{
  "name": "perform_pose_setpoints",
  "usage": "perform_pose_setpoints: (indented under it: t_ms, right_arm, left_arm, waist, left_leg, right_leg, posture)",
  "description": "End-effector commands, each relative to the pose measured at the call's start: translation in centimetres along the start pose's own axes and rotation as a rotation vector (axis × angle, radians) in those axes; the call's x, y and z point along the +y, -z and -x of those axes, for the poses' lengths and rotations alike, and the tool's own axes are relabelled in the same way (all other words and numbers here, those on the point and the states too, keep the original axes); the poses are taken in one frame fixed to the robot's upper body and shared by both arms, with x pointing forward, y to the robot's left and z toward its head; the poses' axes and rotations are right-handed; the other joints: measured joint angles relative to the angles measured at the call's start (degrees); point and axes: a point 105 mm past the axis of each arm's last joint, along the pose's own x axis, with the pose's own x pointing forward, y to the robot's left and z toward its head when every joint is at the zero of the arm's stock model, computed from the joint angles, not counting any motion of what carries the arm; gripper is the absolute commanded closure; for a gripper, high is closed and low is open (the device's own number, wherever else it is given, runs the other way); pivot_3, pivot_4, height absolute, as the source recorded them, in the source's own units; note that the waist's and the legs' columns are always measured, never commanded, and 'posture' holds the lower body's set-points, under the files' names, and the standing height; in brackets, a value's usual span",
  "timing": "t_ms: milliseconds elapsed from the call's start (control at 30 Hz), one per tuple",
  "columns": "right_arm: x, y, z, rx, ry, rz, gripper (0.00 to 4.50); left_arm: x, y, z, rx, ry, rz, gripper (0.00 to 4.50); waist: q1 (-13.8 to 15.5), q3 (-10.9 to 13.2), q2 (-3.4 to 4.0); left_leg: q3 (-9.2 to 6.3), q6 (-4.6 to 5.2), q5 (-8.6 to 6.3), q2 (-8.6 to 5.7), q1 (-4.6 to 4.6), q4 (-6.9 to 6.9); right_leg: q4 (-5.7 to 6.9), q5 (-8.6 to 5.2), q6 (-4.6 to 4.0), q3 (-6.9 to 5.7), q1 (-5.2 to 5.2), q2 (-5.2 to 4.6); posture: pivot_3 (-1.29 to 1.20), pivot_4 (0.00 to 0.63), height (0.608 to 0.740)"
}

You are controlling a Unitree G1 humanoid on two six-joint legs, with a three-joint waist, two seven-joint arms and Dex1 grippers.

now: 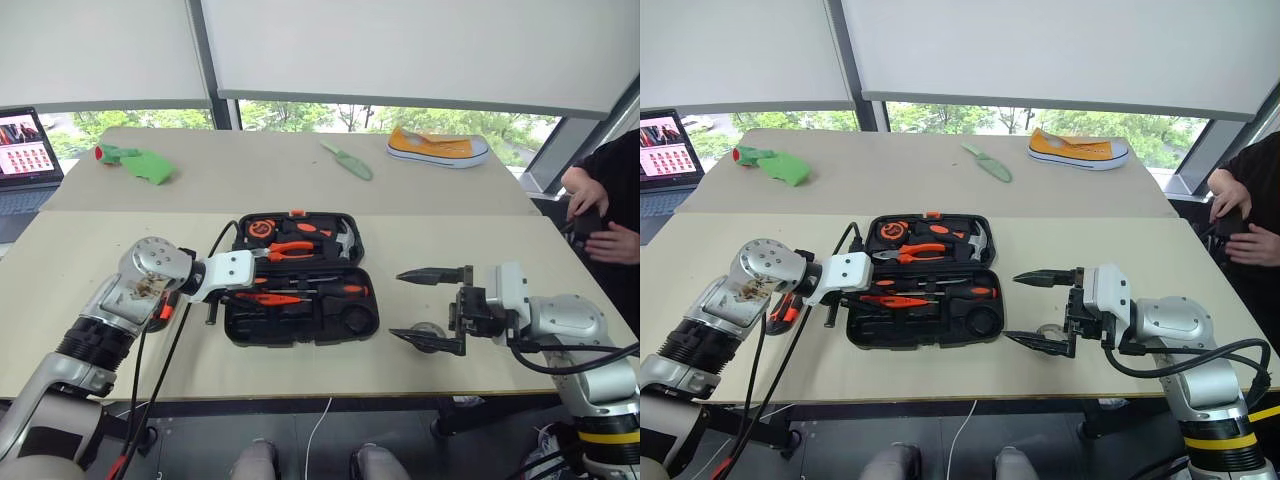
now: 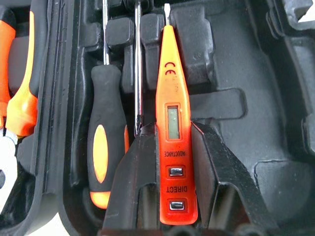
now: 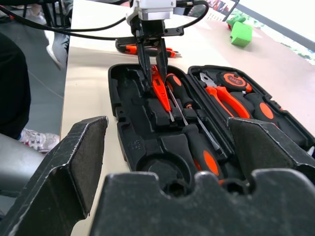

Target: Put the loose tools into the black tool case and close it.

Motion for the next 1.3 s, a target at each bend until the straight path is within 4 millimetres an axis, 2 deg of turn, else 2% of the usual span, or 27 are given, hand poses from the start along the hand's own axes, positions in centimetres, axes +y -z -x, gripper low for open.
perform_pose_setpoints:
  t_ms: [33, 167, 367, 433, 533, 700, 767, 867, 900, 1000, 1067, 1100, 1200, 1300]
  right_arm:
    - [-0.1, -1.2, 0.2, -0.027, 0.012, 0.033, 0.00]
    - [-0.1, -1.1, 0.1, -0.027, 0.010, 0.027, 0.00]
    - [-0.1, -1.1, 0.1, -0.027, 0.008, 0.021, 0.00]
    - [0.0, -1.0, 0.1, -0.026, 0.008, 0.017, 0.00]
    - [0.2, -0.9, 0.2, -0.020, 0.006, 0.004, 0.00]
    - [0.4, -0.6, 0.5, -0.008, 0.005, -0.013, 0.00]
    - [0.5, -0.5, 0.5, -0.006, 0.006, -0.016, 0.00]
    - [0.5, -0.5, 0.4, -0.006, 0.008, -0.023, 0.00]
    - [0.5, -0.5, 0.4, -0.006, 0.008, -0.025, 0.00]
    - [0.6, -0.4, 0.5, 0.001, 0.013, -0.030, 0.00]
    - [0.5, -0.3, 0.7, 0.006, 0.020, -0.030, 0.00]
    - [0.4, -0.3, 0.8, 0.007, 0.024, -0.030, 0.00]
    - [0.4, -0.3, 0.9, 0.011, 0.030, -0.030, 0.00]
    - [0.4, -0.2, 0.9, 0.010, 0.033, -0.033, 0.00]
  left_arm:
    - [-0.2, -0.1, -0.1, 0.056, 0.009, -0.035, 4.05]
    - [-0.3, 0.0, -0.1, 0.087, 0.027, -0.069, 4.05]
    - [-0.4, -0.7, -0.8, 0.042, 0.032, 0.013, 4.05]
    - [-0.3, -1.2, -0.7, -0.010, 0.019, 0.027, 3.03]
    - [0.8, -2.0, 0.7, -0.131, -0.030, 0.015, 2.01]
    - [1.9, -3.1, 2.9, -0.324, -0.087, 0.050, 2.01]
    - [1.9, -3.0, 3.0, -0.362, -0.094, 0.079, 2.01]
    - [1.6, -2.9, 2.0, -0.407, -0.099, 0.110, 2.01]
    - [1.5, -2.8, 1.6, -0.415, -0.098, 0.117, 2.53]
    - [0.5, -1.9, 0.2, -0.390, -0.077, 0.114, 3.43]
    - [0.0, -1.1, -0.5, -0.370, -0.063, 0.127, 4.21]
    - [-0.1, -0.7, -0.7, -0.360, -0.061, 0.135, 4.44]
    - [-0.5, 0.8, -1.5, -0.295, -0.049, 0.145, 4.44]
    - [-0.4, 1.5, -2.1, -0.270, -0.062, 0.163, 4.44]
  waist:
    - [0.03, 0.00, 0.00]
    - [-0.04, 0.00, 0.00]
    - [0.03, 0.00, 0.01]
    - [0.06, -0.01, 0.01]
    - [0.12, 0.00, 0.00]
    - [-0.04, 0.00, 0.00]
    - [0.01, 0.00, 0.00]
    - [0.10, 0.00, 0.00]
    - [0.14, 0.00, 0.01]
    - [0.11, 0.00, 0.00]
    - [0.10, 0.00, 0.00]
    - [0.10, 0.00, 0.00]
    - [0.10, 0.00, 0.00]
    - [0.16, -0.01, 0.03]
  left_leg:
    - [0.00, 0.00, 0.00, 0.00, 0.00, 0.03]
    - [-0.03, 0.00, 0.00, 0.01, 0.00, 0.08]
    - [-0.04, 0.00, 0.00, 0.01, 0.00, 0.11]
    - [-0.04, 0.01, 0.00, 0.01, 0.00, 0.15]
    - [-0.06, 0.01, 0.00, 0.01, -0.01, 0.19]
    - [-0.09, 0.01, 0.00, 0.02, -0.05, 0.20]
    - [-0.08, 0.01, 0.00, 0.02, -0.04, 0.21]
    - [-0.09, 0.01, 0.00, 0.01, -0.05, 0.27]
    - [-0.10, 0.01, 0.00, 0.01, -0.05, 0.29]
    - [-0.10, 0.01, 0.00, 0.01, -0.06, 0.33]
    - [-0.11, 0.01, 0.00, 0.01, -0.06, 0.33]
    - [-0.12, 0.01, 0.00, 0.01, -0.06, 0.33]
    - [-0.13, 0.01, 0.00, 0.01, -0.06, 0.34]
    - [-0.13, 0.01, 0.00, 0.01, -0.05, 0.35]
  right_leg:
    - [0.01, 0.00, 0.00, 0.00, 0.00, 0.00]
    - [0.03, 0.01, 0.00, 0.00, 0.03, 0.02]
    - [0.05, 0.01, 0.00, 0.02, 0.04, 0.04]
    - [0.05, 0.02, 0.02, 0.02, 0.06, 0.03]
    - [0.06, 0.02, 0.03, 0.03, 0.07, 0.04]
    - [0.08, 0.03, 0.02, 0.02, 0.04, 0.06]
    - [0.09, 0.03, 0.02, 0.02, 0.06, 0.06]
    - [0.10, 0.04, 0.04, 0.02, 0.07, 0.06]
    - [0.10, 0.04, 0.05, 0.02, 0.09, 0.07]
    - [0.09, 0.05, 0.07, 0.02, 0.12, 0.06]
    - [0.10, 0.06, 0.06, 0.02, 0.11, 0.08]
    - [0.10, 0.06, 0.06, 0.02, 0.10, 0.08]
    - [0.11, 0.06, 0.05, 0.02, 0.10, 0.09]
    - [0.12, 0.07, 0.05, 0.02, 0.12, 0.08]
  posture:
    - [0.00, 0.150, 0.740]
    - [0.00, 0.150, 0.740]
    - [0.00, 0.150, 0.740]
    - [0.00, 0.150, 0.740]
    - [0.00, 0.150, 0.740]
    - [0.00, 0.150, 0.740]
    - [0.00, 0.150, 0.740]
    - [0.00, 0.150, 0.740]
    - [0.00, 0.150, 0.740]
    - [0.00, 0.150, 0.740]
    - [0.00, 0.150, 0.740]
    - [0.00, 0.150, 0.740]
    - [0.00, 0.150, 0.740]
    - [0.00, 0.150, 0.740]
